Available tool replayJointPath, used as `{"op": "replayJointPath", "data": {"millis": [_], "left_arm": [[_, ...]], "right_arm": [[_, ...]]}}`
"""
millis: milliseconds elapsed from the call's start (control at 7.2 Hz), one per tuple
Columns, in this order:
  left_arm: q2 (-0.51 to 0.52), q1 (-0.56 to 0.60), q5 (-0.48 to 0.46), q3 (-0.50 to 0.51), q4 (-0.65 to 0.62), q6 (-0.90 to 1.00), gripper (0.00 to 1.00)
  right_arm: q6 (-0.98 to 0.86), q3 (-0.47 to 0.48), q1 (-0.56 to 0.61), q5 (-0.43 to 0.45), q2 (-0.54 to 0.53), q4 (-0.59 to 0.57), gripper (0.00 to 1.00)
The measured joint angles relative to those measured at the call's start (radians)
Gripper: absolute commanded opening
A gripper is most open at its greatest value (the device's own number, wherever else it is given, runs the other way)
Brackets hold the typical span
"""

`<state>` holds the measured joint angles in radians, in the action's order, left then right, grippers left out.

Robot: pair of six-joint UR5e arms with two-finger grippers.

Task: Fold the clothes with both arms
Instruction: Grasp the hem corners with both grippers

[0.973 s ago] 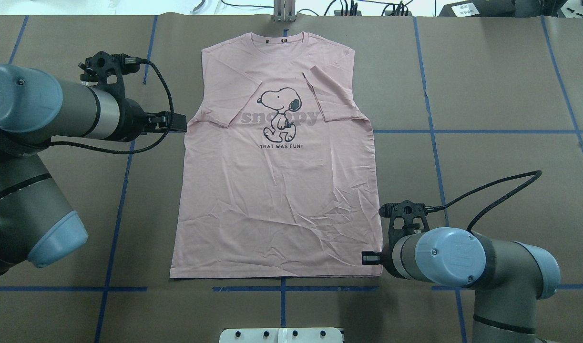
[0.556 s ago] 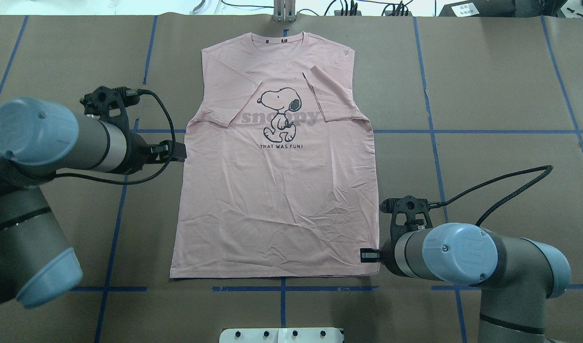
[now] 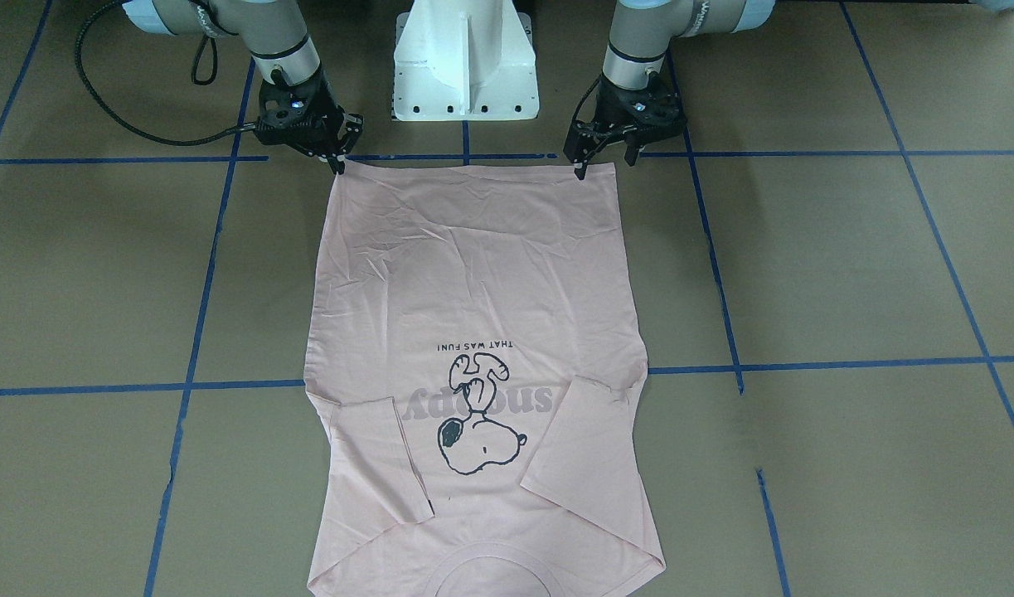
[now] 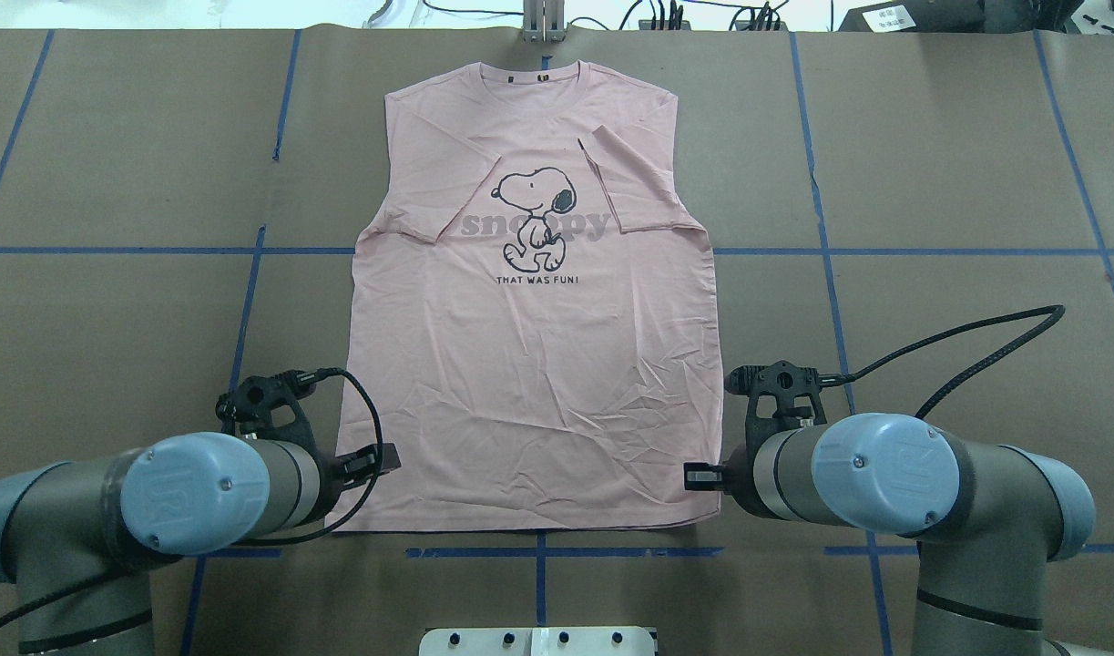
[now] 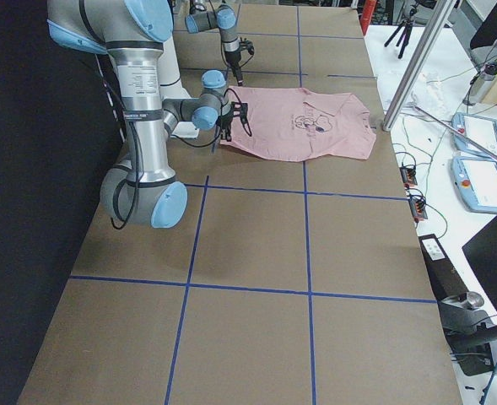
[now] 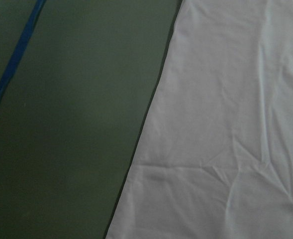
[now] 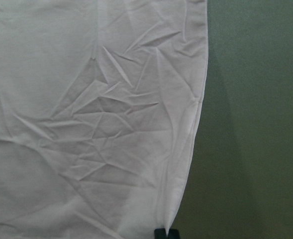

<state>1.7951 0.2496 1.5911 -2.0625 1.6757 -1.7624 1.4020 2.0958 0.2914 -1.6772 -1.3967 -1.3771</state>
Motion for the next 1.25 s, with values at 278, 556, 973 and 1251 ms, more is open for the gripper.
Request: {"op": "replayJointPath", "data": {"millis": [278, 556, 973, 1251], "left_arm": [[-0.006, -0.038, -0.017, 0.047, 0.0, -0.033, 0.99], [-0.011, -0.043, -0.026, 0.057, 0.0, -0.037, 0.94], [-0.013, -0.045, -0.028, 0.062, -0.001, -0.037, 0.76], [-0.013, -0.046, -0.028, 0.065, 0.0, -0.037, 0.34]], "right_arm": [[0.0, 0.001, 0.002, 0.0, 0.002, 0.001, 0.0], [0.0, 0.0, 0.003, 0.001, 0.005, 0.001, 0.0], [0.0, -0.002, 0.003, 0.001, 0.005, 0.001, 0.0], [0.0, -0.003, 0.003, 0.001, 0.005, 0.001, 0.0]]}}
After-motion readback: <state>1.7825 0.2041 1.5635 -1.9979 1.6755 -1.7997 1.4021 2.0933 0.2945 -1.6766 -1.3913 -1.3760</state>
